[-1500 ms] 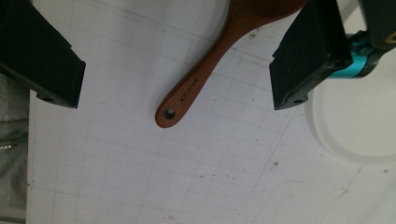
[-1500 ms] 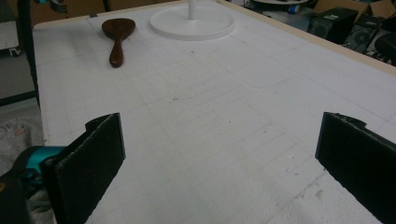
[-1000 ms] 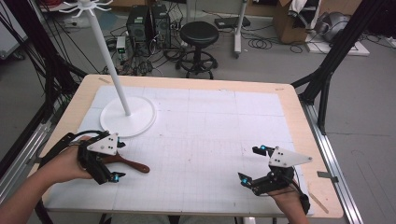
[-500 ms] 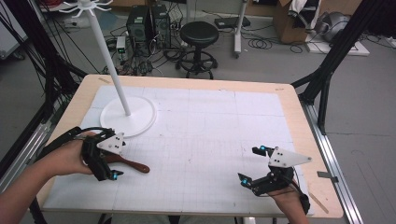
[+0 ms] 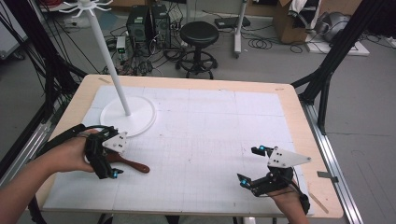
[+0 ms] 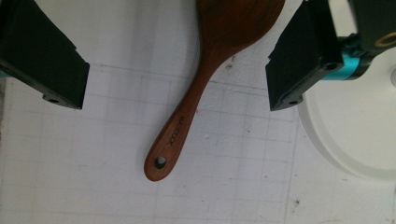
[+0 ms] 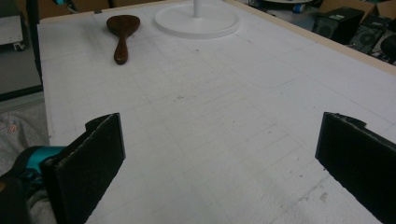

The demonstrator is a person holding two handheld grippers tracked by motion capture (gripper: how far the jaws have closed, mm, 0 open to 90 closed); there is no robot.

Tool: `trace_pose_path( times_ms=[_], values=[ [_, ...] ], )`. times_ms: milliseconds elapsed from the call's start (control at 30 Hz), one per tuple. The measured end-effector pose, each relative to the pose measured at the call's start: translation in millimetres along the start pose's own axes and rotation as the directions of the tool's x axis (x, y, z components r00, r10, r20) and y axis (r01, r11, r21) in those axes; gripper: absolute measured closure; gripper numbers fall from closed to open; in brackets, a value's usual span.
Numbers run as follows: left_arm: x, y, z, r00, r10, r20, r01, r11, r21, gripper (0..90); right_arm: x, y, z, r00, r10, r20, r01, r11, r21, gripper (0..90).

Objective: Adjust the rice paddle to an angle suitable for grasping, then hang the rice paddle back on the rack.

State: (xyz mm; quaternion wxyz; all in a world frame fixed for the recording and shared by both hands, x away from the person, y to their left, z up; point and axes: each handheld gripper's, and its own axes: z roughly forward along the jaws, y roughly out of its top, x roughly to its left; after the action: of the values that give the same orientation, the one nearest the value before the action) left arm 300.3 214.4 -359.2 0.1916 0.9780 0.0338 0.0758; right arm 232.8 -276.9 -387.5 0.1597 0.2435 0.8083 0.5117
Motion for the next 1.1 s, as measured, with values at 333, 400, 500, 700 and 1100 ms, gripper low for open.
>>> trace_pose_path(
  times_ms=[333,400,500,700,1100],
  values=[
    [3.2,6.0,2.7,0.9995,0.027,0.015,-0.028,0.9977,0.063,3.9,-0.8,0.4,2.0,1.0000,-0.004,-0.006,0.004,1.000,0.003,0.2],
    [3.3,7.2,3.0,0.9994,0.028,0.019,-0.030,0.9973,0.067,2.9,-1.4,0.1,1.9,1.0000,-0.007,-0.007,0.007,1.000,0.003,0.2],
    [3.7,8.5,5.0,0.9988,0.044,0.022,-0.046,0.9956,0.082,2.6,-1.3,0.0,1.8,1.0000,-0.008,-0.006,0.008,1.000,0.003,0.2],
    [4.4,11.0,9.5,0.9979,0.052,0.039,-0.056,0.9932,0.103,2.5,-0.6,-1.2,1.0,0.9999,-0.010,-0.011,0.010,1.000,0.005,0.2],
    [5.3,17.1,13.4,0.9925,0.101,0.068,-0.110,0.9830,0.147,2.5,2.6,-2.7,1.2,0.9996,-0.019,-0.019,0.019,1.000,0.018,0.2]
  ],
)
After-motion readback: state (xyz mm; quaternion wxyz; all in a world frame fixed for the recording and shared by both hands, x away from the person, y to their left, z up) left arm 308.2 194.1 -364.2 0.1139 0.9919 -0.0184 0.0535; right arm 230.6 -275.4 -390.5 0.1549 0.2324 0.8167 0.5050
